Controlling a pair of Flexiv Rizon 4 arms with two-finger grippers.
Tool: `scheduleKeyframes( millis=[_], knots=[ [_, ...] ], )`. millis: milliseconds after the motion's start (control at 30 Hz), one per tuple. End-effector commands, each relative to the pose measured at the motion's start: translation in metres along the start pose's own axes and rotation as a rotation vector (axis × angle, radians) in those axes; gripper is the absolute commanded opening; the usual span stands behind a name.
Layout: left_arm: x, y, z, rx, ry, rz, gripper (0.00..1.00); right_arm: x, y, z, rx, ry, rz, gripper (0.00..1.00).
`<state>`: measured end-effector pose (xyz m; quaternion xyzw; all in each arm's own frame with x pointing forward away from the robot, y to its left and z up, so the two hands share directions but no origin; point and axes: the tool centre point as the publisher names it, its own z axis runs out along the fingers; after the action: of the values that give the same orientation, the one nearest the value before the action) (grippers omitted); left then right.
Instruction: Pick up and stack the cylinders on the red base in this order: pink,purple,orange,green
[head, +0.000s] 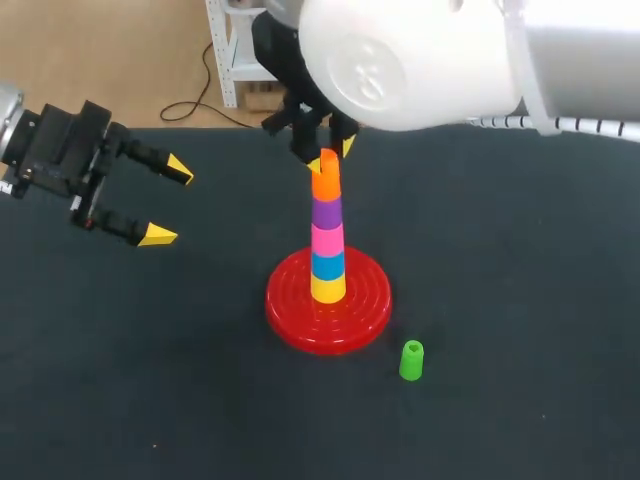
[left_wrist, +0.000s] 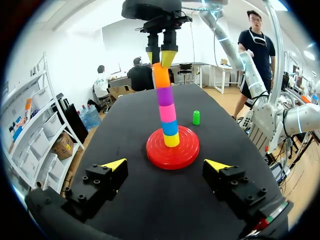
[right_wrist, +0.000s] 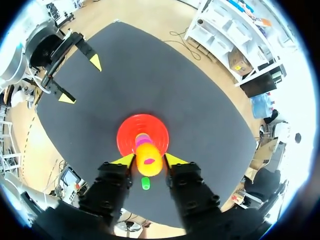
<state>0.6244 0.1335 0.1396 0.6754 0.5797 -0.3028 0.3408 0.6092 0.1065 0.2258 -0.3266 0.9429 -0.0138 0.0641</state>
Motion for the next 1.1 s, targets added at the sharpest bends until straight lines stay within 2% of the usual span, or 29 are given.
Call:
scheduleKeyframes(
  millis=[33,200,333,700,733,933,1100],
  knots=[
    [0.001,0.0,0.0,0.0,-0.003,0.003,1.0,0.021,-0.007,-0.019,-0.014,-0.088,0.009,1.0],
    [0.001,0.0,0.0,0.0,-0.003,0.003,1.0,0.042,-0.013,-0.04,-0.015,-0.172,-0.013,1.0],
    [0.001,0.0,0.0,0.0,-0.003,0.003,1.0,0.063,-0.022,-0.038,-0.04,-0.201,-0.022,1.0],
    [0.001,0.0,0.0,0.0,-0.003,0.003,1.0,0.125,-0.03,0.03,-0.014,-0.164,-0.06,1.0],
    [0.001,0.0,0.0,0.0,-0.003,0.003,1.0,0.129,-0.03,0.038,-0.025,-0.142,-0.056,1.0],
    [0.001,0.0,0.0,0.0,-0.003,0.003,1.0,0.145,-0.03,0.077,-0.044,-0.142,-0.116,1.0],
    [0.001,0.0,0.0,0.0,-0.003,0.003,1.0,0.155,-0.026,0.11,-0.051,-0.095,-0.143,1.0]
  ],
)
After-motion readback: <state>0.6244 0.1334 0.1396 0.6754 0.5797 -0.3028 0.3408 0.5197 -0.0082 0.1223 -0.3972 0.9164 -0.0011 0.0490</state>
